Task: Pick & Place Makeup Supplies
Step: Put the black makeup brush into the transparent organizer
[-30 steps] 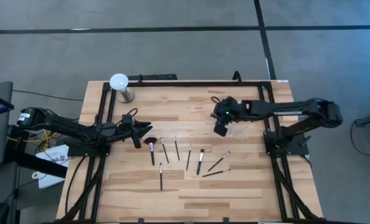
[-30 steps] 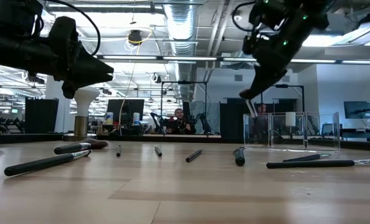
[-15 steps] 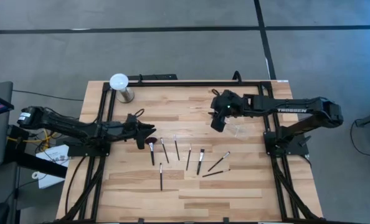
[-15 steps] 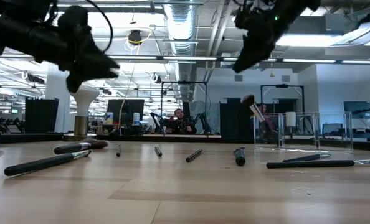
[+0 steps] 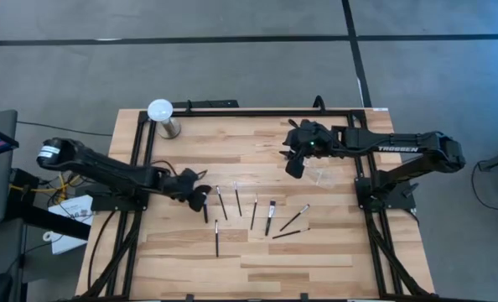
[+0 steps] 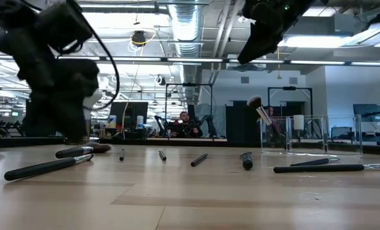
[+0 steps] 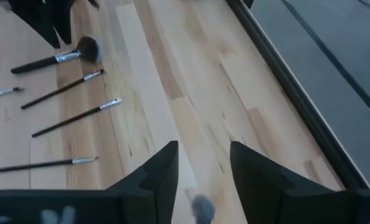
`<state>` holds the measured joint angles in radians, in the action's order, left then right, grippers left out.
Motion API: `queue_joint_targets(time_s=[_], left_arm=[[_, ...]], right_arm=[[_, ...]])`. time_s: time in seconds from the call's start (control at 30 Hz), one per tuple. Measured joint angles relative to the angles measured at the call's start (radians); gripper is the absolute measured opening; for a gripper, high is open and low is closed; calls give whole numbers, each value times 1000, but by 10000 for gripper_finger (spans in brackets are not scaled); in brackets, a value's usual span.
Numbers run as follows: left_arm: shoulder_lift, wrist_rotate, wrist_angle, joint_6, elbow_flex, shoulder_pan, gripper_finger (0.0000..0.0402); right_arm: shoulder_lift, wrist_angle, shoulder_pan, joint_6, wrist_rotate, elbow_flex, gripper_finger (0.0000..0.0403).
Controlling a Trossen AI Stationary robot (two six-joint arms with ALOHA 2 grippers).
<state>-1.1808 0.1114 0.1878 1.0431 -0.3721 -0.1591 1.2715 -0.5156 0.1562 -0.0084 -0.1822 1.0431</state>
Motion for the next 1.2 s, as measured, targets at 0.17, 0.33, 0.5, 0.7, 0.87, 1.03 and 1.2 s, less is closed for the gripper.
queue_joint_targets(time_s=[0.17, 0.33, 0.5, 0.7, 0.87, 1.03, 1.2], left_arm=[[-92, 17, -18, 35, -5, 0, 117], [-72, 46, -39, 35, -1, 1, 117], [5, 159, -39, 10, 2, 4, 117], [-5, 174, -42, 12, 2, 32, 117], [-74, 176, -66, 13, 3, 38, 117], [-127, 217, -90, 12, 2, 40, 117], [-133, 251, -105, -47, 3, 88, 117]], right_arm=[[2, -2, 2, -1, 0, 0, 133], [2, -4, 2, -1, 0, 0, 134], [2, -3, 2, -2, 0, 0, 132], [2, -3, 2, -2, 1, 0, 134], [2, -3, 2, -1, 2, 0, 132], [2, -3, 2, -1, 2, 0, 134], [2, -3, 2, -1, 2, 0, 133]])
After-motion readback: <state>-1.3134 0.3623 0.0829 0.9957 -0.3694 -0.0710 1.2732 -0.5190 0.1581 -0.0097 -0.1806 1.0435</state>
